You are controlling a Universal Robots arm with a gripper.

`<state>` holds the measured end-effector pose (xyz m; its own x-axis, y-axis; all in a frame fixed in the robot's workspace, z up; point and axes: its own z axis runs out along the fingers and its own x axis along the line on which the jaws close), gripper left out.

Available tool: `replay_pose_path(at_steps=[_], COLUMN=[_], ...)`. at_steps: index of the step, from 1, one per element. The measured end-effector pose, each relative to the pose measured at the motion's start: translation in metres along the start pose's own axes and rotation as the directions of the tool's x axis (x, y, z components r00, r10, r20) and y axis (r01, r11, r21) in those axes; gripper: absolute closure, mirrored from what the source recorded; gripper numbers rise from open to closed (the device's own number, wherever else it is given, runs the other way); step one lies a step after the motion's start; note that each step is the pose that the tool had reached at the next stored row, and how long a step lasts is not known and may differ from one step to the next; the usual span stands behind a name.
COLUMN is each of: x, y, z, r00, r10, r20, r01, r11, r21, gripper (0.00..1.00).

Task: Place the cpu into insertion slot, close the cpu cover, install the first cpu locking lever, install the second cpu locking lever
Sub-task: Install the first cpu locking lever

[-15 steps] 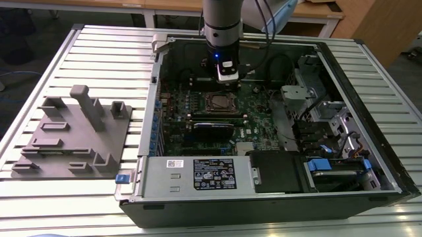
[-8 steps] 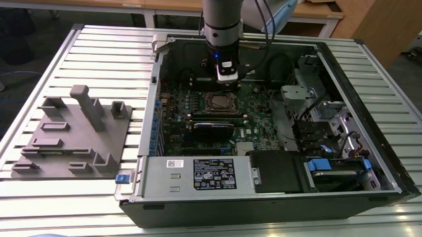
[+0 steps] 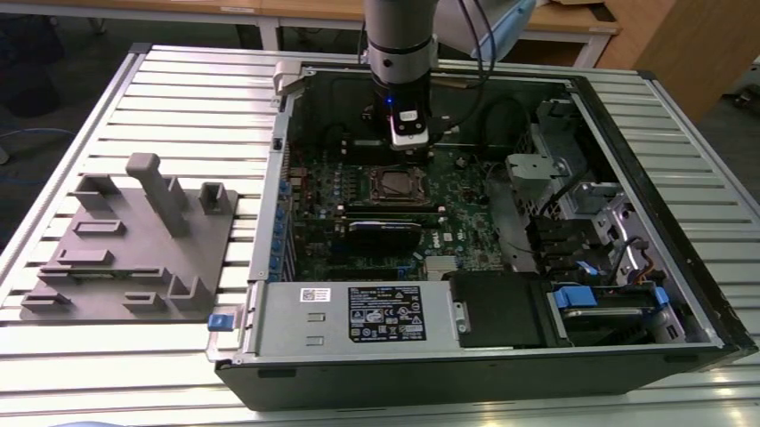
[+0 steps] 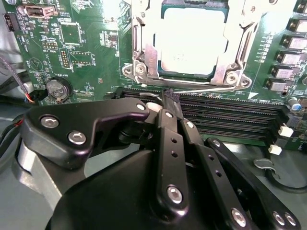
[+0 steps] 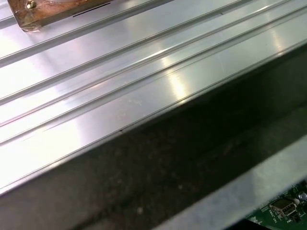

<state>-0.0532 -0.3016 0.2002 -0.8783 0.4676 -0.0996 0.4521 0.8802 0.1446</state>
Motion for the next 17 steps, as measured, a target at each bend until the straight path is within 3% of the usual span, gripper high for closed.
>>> replay_pose_path(at_steps=[4, 17], x=[0.0001, 0.0003], y=[-0.0002, -0.0004], z=[0.0013, 0.0028], r00=[1.0000, 1.0000], r10=[-0.001, -0.001], r20=[0.0061, 0.0085], r01=[0.001, 0.001], r11=[1.0000, 1.0000], r21=[-0.0033, -0.0033], gripper=[0.89, 0.89])
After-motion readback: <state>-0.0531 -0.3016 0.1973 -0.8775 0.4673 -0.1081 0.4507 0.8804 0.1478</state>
